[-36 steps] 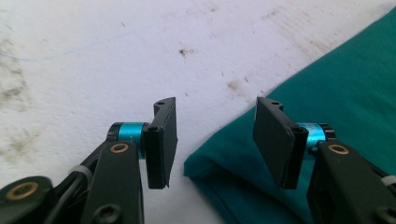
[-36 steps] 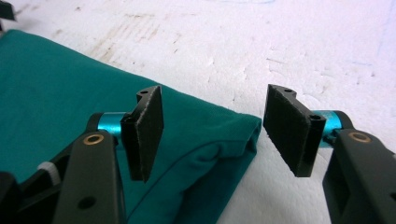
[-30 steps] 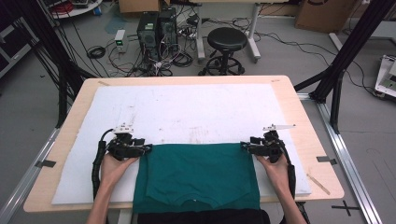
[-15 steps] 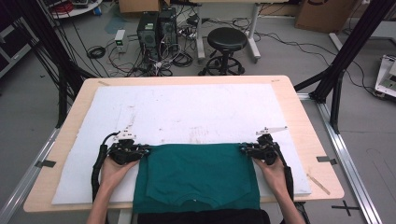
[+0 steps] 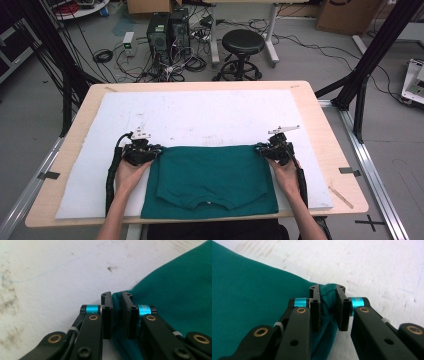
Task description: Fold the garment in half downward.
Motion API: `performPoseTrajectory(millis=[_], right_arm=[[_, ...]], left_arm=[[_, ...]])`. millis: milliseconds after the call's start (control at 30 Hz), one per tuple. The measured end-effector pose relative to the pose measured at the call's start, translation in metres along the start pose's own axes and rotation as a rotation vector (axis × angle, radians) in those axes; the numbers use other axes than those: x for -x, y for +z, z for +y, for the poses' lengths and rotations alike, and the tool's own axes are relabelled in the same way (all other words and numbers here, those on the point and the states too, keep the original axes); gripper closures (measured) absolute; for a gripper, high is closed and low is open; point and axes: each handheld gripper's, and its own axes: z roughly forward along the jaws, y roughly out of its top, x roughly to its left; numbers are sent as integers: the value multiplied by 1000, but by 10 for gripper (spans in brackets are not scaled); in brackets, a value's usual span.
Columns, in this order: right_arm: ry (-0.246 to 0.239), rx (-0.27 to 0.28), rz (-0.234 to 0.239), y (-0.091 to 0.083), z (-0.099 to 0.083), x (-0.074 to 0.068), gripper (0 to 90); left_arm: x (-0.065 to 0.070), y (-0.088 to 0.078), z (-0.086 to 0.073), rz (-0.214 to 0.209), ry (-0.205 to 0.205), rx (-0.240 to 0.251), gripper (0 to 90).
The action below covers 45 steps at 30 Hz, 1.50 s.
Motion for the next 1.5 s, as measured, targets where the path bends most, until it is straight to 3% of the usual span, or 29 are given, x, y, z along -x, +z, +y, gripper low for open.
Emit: performPoseTrajectory(millis=[100, 233, 400, 733, 900, 967, 1033, 1100, 1167, 1300, 1400, 1500], right_arm=[[15, 0, -7, 5, 7, 4, 782], [23, 15, -30, 13, 13, 9, 777], [36, 26, -48, 20, 21, 14, 773], [38, 21, -57, 25, 28, 18, 767], [62, 12, -42, 27, 32, 24, 759], [51, 11, -58, 27, 31, 23, 691], [62, 14, -91, 24, 31, 22, 525], [72, 32, -85, 17, 30, 22, 465], [63, 65, -82, 6, 28, 20, 440], [29, 79, -28, -13, 16, 11, 406], [5, 82, 17, -24, -1, 2, 406], [-9, 78, 59, -32, -22, -4, 409]], left_arm=[[-5, 7, 5, 24, -2, 9, 803], [-11, 16, 10, 33, -40, 35, 802], [-14, 23, 16, 57, -31, 27, 800], [-19, 26, 17, 42, -71, 46, 799], [-22, 29, 21, 43, -59, 36, 799], [-22, 28, 20, 54, -71, 39, 763], [-22, 23, 21, 69, -81, 46, 649], [-21, 13, 22, 54, -95, 76, 611], [-17, 1, 23, 32, -89, 113, 568], [4, -20, 17, 6, -29, 123, 537], [21, -30, 3, -9, 35, 109, 533], [31, -39, -15, -56, 38, 105, 530]])
